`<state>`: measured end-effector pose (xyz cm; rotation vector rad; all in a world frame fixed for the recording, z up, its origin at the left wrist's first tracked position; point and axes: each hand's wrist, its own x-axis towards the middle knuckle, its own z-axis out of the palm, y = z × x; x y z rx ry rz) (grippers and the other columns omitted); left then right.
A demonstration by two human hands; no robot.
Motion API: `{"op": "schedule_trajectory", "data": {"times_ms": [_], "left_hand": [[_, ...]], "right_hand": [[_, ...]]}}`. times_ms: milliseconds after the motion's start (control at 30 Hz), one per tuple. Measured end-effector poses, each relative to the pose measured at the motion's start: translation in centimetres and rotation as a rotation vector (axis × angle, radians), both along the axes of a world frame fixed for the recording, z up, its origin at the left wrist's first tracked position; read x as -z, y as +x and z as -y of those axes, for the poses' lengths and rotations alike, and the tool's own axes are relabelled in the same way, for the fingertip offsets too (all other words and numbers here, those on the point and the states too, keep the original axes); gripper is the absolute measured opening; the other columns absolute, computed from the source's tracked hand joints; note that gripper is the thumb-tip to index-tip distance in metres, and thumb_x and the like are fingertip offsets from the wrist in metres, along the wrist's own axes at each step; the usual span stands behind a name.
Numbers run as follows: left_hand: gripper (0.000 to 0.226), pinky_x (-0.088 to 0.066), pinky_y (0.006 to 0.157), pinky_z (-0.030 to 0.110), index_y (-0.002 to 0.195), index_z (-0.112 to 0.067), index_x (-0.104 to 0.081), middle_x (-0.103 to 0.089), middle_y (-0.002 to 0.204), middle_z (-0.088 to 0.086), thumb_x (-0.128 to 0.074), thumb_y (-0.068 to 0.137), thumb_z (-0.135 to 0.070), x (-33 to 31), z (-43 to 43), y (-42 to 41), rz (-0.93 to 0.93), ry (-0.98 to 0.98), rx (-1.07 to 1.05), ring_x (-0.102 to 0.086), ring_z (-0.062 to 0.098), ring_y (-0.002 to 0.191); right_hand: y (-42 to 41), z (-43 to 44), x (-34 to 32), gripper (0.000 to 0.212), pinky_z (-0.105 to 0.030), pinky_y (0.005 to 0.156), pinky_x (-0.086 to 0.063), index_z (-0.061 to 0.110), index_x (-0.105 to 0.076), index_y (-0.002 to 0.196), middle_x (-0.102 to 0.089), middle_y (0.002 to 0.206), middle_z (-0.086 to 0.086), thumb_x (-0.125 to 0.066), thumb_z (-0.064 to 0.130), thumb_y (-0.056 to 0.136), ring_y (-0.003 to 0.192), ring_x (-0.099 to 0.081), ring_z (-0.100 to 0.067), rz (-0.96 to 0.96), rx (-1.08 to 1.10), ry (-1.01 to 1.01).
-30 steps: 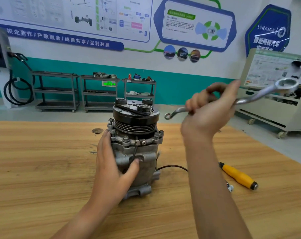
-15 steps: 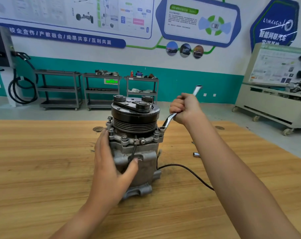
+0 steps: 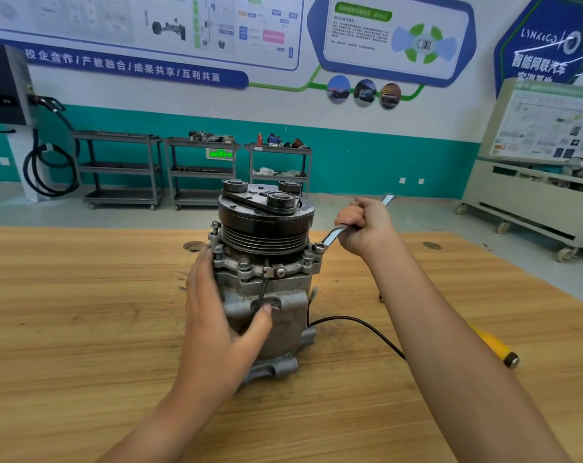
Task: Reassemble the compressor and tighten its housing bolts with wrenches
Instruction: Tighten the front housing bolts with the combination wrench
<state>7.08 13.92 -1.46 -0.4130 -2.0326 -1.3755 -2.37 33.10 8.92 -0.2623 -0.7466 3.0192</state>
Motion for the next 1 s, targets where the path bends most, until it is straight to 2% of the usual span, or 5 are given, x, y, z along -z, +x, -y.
{"op": "schedule_trajectory", "data": {"times_ms": [200,400,533,767,1000], "left_hand": [[0.087,-0.019,0.113,0.03,0.136,-0.037,-0.011,-0.022,0.142,-0.012,-0.071,0.077,-0.014,0.4,0.0,0.0,0.004,0.005,-0.002,-0.02,0.008,0.138],[0.087,-0.019,0.115,0.035,0.135,-0.036,-0.01,-0.022,0.148,-0.003,-0.071,0.077,-0.011,0.2,-0.1,0.1,0.013,0.018,-0.003,-0.019,0.012,0.14],[0.087,-0.018,0.115,0.033,0.135,-0.038,-0.009,-0.021,0.147,-0.007,-0.071,0.078,-0.014,0.2,-0.1,0.2,0.025,0.025,0.006,-0.019,0.009,0.139],[0.089,-0.018,0.115,0.034,0.147,-0.017,-0.015,-0.021,0.151,0.001,-0.071,0.078,-0.011,0.3,-0.1,0.1,0.055,0.017,-0.008,-0.019,0.013,0.14],[0.09,-0.017,0.113,0.03,0.148,-0.016,-0.015,-0.021,0.151,0.0,-0.071,0.077,-0.012,0.5,-0.1,-0.1,0.047,0.016,-0.013,-0.018,0.011,0.14]], "right_hand": [[2.1,0.1,0.0,0.036,-0.012,0.032,-0.022,0.016,-0.031,0.064,-0.02,0.034,0.007,-0.032,0.018,0.1,0.025,-0.018,-0.008,-0.071,0.275,0.074],[4.9,0.8,1.1,0.034,-0.014,0.037,-0.029,0.016,-0.033,0.067,-0.022,0.038,0.007,-0.031,0.02,0.101,0.031,-0.021,-0.009,-0.187,0.489,0.081],[7.0,1.9,2.2,0.035,-0.018,0.043,-0.036,0.016,-0.034,0.065,-0.023,0.042,0.006,-0.035,0.021,0.1,0.036,-0.024,-0.011,-0.293,0.62,0.095],[9.1,3.9,3.7,0.04,-0.022,0.05,-0.044,0.016,-0.037,0.061,-0.025,0.042,0.005,-0.035,0.022,0.1,0.04,-0.029,-0.013,-0.425,0.733,0.164],[9.8,5.9,4.4,0.042,-0.024,0.056,-0.047,0.02,-0.041,0.056,-0.029,0.043,0.007,-0.035,0.022,0.098,0.043,-0.033,-0.013,-0.517,0.878,0.341]]}}
